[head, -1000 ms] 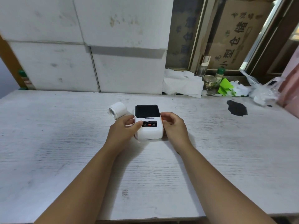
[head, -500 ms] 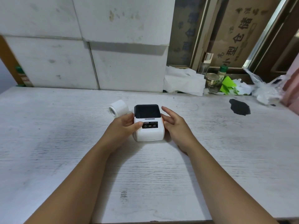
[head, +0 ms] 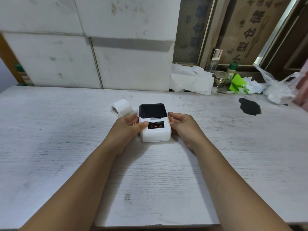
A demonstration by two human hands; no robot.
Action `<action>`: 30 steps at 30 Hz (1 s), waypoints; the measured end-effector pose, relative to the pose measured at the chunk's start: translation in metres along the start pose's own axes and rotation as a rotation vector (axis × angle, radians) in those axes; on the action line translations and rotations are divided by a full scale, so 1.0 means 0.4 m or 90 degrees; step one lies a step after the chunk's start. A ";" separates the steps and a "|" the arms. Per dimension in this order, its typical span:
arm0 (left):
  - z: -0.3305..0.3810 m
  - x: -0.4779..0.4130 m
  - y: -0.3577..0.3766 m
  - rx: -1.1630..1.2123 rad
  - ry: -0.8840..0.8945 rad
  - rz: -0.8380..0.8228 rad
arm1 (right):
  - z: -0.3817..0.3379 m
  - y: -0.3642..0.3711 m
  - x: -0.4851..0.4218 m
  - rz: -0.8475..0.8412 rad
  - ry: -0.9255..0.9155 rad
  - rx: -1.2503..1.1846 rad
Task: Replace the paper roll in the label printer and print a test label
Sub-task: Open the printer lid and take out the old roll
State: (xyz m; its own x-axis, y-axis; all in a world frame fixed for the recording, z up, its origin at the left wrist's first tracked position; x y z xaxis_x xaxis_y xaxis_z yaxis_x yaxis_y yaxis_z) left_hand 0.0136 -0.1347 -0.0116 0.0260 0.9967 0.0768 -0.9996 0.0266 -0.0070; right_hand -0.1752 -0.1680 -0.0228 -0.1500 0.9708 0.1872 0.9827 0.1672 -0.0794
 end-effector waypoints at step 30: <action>0.060 0.033 -0.030 -0.248 0.055 0.169 | -0.068 -0.012 0.063 0.129 -0.143 0.078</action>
State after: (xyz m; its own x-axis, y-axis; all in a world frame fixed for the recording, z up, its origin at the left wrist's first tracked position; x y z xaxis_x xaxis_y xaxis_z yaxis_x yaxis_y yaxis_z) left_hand 0.0257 -0.1239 0.0136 -0.2130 0.9751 -0.0619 -0.8946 -0.2201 -0.3889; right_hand -0.1807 -0.1489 0.0090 0.0145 0.9979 -0.0637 0.9767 -0.0278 -0.2128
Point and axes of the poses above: each hand's wrist, its own x-axis away from the middle knuckle, its own y-axis out of the palm, z = x × y, the point moved 10 cm from there along -x, towards the middle knuckle, and after that the axes turned 4 degrees about -z, right-handed, at the moved point
